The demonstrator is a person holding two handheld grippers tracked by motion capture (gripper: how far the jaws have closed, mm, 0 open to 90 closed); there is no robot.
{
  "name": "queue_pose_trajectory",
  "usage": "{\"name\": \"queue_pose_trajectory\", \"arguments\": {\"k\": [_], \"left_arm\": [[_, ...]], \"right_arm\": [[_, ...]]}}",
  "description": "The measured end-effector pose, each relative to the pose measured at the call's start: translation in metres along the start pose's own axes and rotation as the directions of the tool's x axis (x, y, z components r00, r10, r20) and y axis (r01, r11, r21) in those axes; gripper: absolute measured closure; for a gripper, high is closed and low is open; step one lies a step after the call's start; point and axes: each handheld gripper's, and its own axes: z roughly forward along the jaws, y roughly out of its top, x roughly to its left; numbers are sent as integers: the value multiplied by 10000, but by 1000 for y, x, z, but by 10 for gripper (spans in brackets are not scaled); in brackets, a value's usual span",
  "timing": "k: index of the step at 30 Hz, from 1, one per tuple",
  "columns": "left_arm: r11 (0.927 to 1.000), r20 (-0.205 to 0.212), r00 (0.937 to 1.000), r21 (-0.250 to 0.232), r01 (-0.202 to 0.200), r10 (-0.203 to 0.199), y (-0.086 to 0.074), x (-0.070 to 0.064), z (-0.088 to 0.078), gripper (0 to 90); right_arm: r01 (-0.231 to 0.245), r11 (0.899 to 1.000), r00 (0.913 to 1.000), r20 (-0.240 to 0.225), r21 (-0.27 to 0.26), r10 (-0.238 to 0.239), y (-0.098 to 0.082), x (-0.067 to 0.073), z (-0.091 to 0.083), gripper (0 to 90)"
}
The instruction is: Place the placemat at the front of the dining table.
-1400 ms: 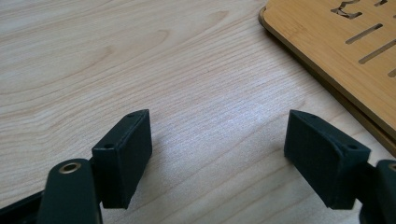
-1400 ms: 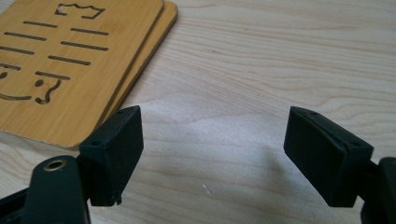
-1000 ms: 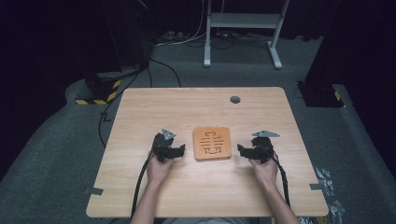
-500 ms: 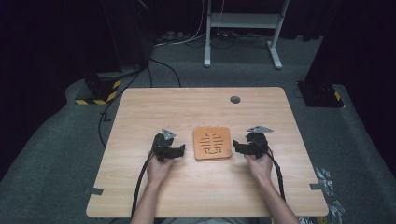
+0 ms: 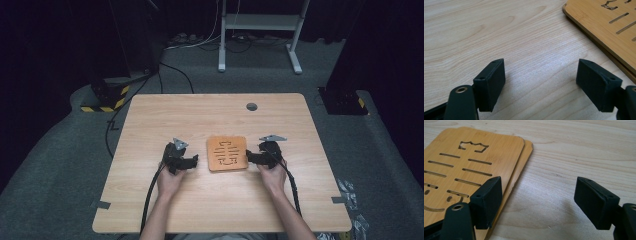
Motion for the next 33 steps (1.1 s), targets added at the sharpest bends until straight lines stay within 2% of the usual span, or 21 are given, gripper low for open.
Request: {"name": "queue_pose_trajectory", "arguments": {"k": [10,17,29,30,31,33], "left_arm": [[10000,-2,10000,5,-5,5,0,0,0,234],[10000,-9,10000,5,-1,1,0,0,0,231],[10000,-17,10000,9,16,-16,0,0,0,230],[10000,-19,10000,8,22,-22,0,0,0,230],[10000,-21,10000,8,27,-27,0,0,0,230],[10000,-18,10000,8,25,-25,0,0,0,230]], "right_arm": [[36,9998,10000,26,178,-37,-1,0,5,228],[98,9999,9999,64,110,-99,-2,1,6,231],[274,9994,9995,-139,223,-271,-2,10,6,229],[404,9991,9991,-104,127,-402,-2,11,7,229],[284,9994,9995,-138,192,-282,-2,13,6,229],[337,9993,9993,-143,175,-335,-2,13,7,229]]}}
